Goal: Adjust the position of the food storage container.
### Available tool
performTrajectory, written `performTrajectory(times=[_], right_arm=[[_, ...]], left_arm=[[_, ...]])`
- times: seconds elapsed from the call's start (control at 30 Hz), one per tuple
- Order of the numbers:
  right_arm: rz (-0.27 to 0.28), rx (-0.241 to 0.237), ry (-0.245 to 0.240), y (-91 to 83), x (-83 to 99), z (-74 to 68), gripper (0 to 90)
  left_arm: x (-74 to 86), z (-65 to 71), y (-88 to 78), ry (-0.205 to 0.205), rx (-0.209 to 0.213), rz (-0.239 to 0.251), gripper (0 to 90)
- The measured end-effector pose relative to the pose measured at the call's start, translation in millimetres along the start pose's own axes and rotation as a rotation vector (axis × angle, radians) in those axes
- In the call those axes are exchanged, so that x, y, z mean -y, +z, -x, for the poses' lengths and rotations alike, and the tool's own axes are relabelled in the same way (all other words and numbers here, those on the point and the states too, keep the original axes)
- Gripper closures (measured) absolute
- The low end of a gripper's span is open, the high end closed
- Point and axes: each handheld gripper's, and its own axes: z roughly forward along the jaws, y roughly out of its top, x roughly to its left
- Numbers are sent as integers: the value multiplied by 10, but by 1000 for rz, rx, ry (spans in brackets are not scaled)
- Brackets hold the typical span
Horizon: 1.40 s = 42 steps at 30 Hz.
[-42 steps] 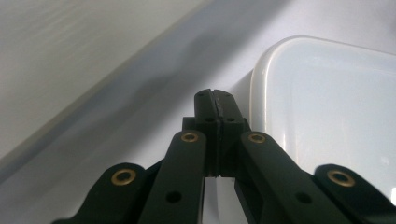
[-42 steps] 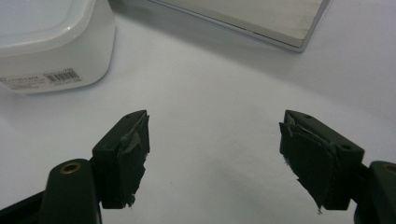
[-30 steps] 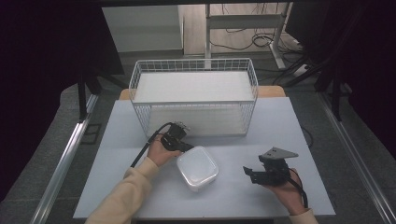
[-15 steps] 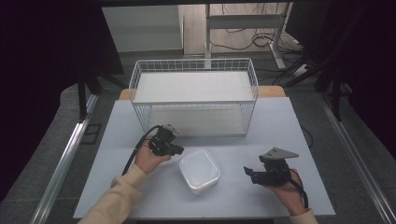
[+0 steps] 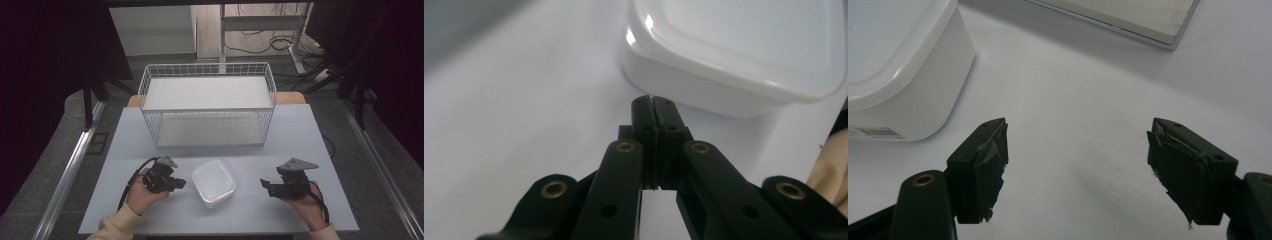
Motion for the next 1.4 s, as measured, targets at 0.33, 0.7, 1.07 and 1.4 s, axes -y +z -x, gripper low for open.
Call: performTrajectory(times=[0.33,0.7,1.07,1.4], right_arm=[[0,9,-5,-4,6,14,239],[-8,10,1,4,11,13,239],[-5,16,3,4,14,19,239],[4,17,4,-3,11,16,241]], left_arm=[[-156,69,203,7,-6,-24,896],[-325,-17,307,-16,-7,-11,896],[-462,-51,405,-35,3,-4,897],[-571,-70,484,-47,13,17,898]])
